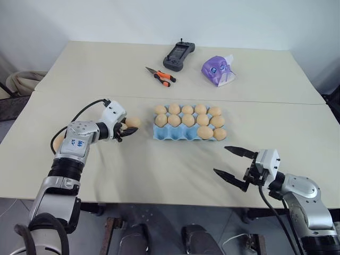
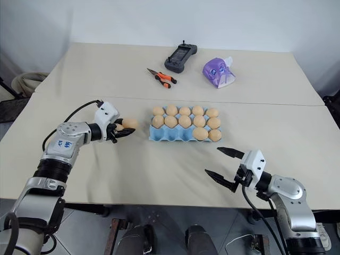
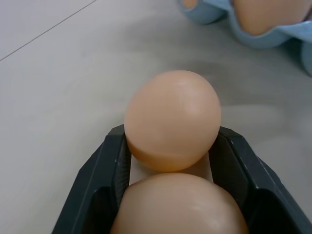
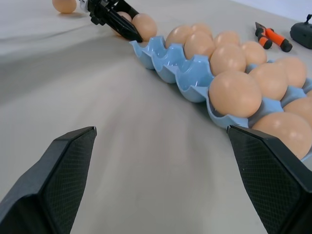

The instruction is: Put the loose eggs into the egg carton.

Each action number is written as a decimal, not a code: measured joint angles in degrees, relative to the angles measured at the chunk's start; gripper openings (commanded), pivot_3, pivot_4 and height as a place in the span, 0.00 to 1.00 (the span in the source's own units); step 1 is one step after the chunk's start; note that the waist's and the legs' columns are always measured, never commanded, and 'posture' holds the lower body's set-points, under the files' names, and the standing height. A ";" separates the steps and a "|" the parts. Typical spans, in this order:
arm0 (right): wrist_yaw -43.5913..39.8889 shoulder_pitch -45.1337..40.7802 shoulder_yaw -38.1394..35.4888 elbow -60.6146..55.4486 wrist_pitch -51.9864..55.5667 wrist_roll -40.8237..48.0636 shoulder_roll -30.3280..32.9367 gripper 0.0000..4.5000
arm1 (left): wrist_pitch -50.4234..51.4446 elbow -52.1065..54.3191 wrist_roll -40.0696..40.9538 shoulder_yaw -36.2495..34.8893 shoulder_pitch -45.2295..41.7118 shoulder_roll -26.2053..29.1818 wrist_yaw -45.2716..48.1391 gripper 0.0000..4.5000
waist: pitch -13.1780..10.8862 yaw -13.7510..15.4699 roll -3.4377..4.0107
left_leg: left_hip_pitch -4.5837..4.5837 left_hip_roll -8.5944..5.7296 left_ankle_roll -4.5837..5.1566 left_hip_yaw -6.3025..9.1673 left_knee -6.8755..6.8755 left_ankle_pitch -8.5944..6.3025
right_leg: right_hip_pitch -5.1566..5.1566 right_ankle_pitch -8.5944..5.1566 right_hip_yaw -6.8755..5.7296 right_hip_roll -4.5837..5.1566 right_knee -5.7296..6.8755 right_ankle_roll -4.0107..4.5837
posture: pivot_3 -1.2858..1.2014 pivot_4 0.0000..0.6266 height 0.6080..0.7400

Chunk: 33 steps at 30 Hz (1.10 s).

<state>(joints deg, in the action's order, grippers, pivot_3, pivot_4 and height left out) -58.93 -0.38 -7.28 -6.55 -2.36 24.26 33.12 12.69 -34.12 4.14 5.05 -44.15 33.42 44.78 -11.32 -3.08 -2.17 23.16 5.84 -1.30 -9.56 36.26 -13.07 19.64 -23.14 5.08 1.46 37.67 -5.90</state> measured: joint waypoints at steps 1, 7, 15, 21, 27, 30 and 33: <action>0.03 0.12 0.08 0.00 -0.06 -0.14 -0.05 1.00 | -0.50 -0.12 0.00 0.00 0.00 -0.03 0.21 0.44 | 0.00 -0.02 0.00 | 0.00 0.00 0.00 0.00 0.00 0.00 | 0.00 0.00 0.00 0.00 0.00 0.00 | 0.52 0.24 1.00; 0.30 0.21 0.25 0.00 -0.11 -0.38 -0.23 1.00 | -6.12 1.13 0.80 -1.24 0.57 -0.35 3.08 0.44 | 0.00 -0.01 0.00 | 0.00 0.00 0.00 0.00 0.04 0.00 | 0.00 0.00 0.00 0.00 0.04 0.00 | 0.52 0.24 1.00; 2.41 -0.12 0.39 -0.94 1.44 -0.79 -0.21 1.00 | -10.63 9.85 7.51 -4.09 0.42 -3.85 10.59 0.44 | 0.00 0.13 0.00 | 0.01 -0.01 0.01 -0.01 0.07 0.01 | -0.04 0.00 -0.02 0.01 0.04 -0.02 | 0.52 0.24 1.00; 3.60 1.33 -0.47 -3.09 2.62 -0.72 0.54 1.00 | -12.94 10.52 8.53 1.63 -0.34 -11.15 16.67 0.44 | 0.00 0.49 0.00 | 0.02 -0.04 0.03 -0.04 0.25 0.00 | -0.08 0.01 -0.01 -0.01 0.06 -0.08 | 0.52 0.24 1.00; 4.99 3.79 -2.50 -4.99 2.72 -0.52 0.59 1.00 | -16.72 -0.43 5.18 3.31 -6.50 -16.67 15.28 0.44 | 0.00 0.07 -0.01 | 0.04 -0.09 0.13 0.04 0.28 -0.02 | -0.07 0.06 0.10 0.01 0.06 -0.17 | 0.52 0.24 1.00; 5.74 5.55 -2.88 -5.99 2.61 -0.42 0.58 1.00 | -19.08 -6.19 3.22 3.88 -9.09 -19.01 13.76 0.44 | 0.00 0.08 -0.01 | 0.05 -0.11 0.15 0.05 0.25 -0.04 | -0.06 0.06 0.10 0.03 0.01 -0.18 | 0.52 0.24 1.00; 6.61 7.97 -3.47 -7.11 2.04 -0.37 0.28 1.00 | -20.88 -11.45 2.37 3.88 -10.18 -21.00 13.49 0.44 | 0.00 0.03 -0.01 | 0.07 -0.09 0.15 0.04 0.20 -0.04 | -0.04 0.06 0.10 0.01 -0.02 -0.17 | 0.52 0.24 1.00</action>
<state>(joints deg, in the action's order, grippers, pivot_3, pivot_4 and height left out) -52.32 7.59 -10.75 -13.65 -0.32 23.89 33.40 -8.19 -45.58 6.51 8.93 -54.33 12.42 58.26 -11.32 -3.05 -2.18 23.24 5.74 -1.15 -9.52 36.46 -13.11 19.60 -23.08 5.18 1.48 37.64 -6.07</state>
